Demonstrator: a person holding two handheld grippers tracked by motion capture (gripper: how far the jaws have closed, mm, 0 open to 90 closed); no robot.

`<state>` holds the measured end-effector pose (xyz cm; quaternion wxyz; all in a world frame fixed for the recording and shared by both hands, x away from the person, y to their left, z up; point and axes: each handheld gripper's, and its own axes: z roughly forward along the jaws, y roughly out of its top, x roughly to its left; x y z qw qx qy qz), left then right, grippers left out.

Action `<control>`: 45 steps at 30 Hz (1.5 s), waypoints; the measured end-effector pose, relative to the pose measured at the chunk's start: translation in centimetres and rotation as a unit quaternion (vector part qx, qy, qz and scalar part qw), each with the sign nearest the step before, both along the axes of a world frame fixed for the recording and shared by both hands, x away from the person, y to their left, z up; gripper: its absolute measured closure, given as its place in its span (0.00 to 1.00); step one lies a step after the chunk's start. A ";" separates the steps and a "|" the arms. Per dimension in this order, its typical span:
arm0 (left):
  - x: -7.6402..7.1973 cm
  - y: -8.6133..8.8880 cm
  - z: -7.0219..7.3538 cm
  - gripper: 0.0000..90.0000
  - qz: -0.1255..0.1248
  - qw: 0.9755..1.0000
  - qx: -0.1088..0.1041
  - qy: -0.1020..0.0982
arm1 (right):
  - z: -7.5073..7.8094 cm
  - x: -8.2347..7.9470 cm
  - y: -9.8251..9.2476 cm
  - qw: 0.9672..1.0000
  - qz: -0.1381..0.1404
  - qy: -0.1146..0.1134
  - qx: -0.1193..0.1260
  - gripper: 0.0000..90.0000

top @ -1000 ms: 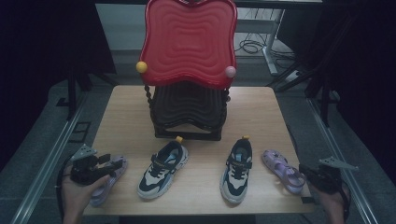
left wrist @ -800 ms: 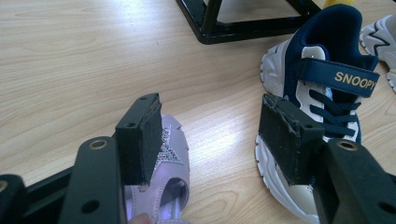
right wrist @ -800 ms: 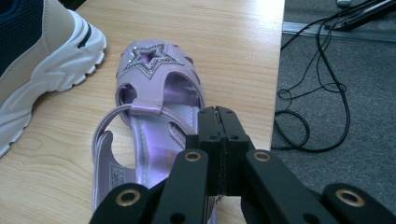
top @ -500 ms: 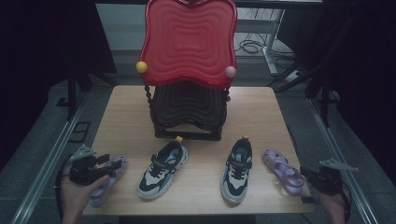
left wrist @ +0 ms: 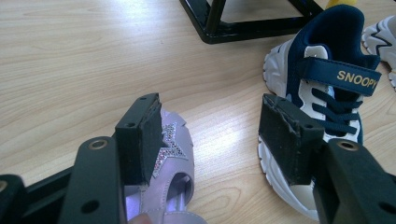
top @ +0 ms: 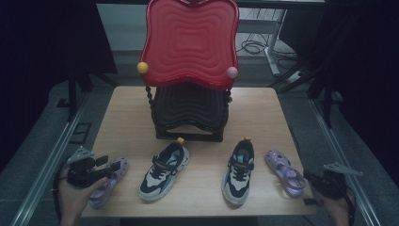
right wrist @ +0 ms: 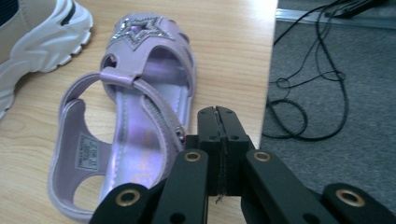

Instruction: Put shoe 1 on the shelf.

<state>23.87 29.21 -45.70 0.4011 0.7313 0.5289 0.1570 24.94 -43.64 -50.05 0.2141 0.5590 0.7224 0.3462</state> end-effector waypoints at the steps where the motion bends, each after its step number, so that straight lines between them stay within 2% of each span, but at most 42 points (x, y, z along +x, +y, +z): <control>1: 0.0 0.0 0.0 0.44 0.000 1.000 0.000 0.001 | 0.1 -0.1 -0.1 1.000 -0.005 -0.002 -0.002 0.99; 6: -0.7 0.6 0.5 0.44 0.008 1.000 0.002 -0.003 | 1.3 -1.0 -1.0 1.000 -0.018 -0.022 0.004 0.99; 9: -1.1 0.9 0.7 0.44 0.017 1.000 0.005 -0.002 | 1.9 -1.4 -0.7 0.999 -0.012 -0.031 0.012 0.98; 12: -1.5 0.8 0.7 0.44 0.015 1.000 0.015 0.003 | 2.4 -1.3 0.3 0.999 0.011 -0.036 0.011 0.96; 16: -2.6 1.2 0.0 0.44 0.016 0.999 0.023 0.019 | 2.8 -1.0 2.0 0.998 0.047 -0.038 0.011 0.92; 19: -3.5 1.7 -0.4 0.45 0.026 0.999 0.025 0.029 | 3.0 -0.9 3.1 0.997 0.066 -0.035 0.012 0.88; 23: -4.7 2.2 -0.4 0.48 0.033 0.999 0.030 0.028 | 3.0 -1.0 4.3 0.996 0.084 -0.029 0.014 0.85; 27: -5.3 2.3 -0.7 0.53 0.028 0.998 0.033 0.034 | 3.0 -1.0 4.9 0.995 0.095 -0.024 0.017 0.83; 30: -5.8 2.0 -1.6 0.55 0.018 0.998 0.040 0.053 | 2.8 -1.0 5.0 0.995 0.098 -0.020 0.018 0.82; 35: -5.6 1.9 -2.8 0.56 0.014 0.996 0.043 0.072 | 2.4 -1.3 5.1 0.994 0.103 -0.013 0.021 0.81; 41: -5.2 1.6 -3.7 0.62 0.002 0.996 0.040 0.083 | 1.6 -1.0 5.8 0.994 0.111 0.003 0.016 0.80; 45: -5.1 1.5 -4.0 0.64 0.002 0.996 0.040 0.085 | 1.6 -1.0 6.1 0.993 0.115 0.005 0.012 0.79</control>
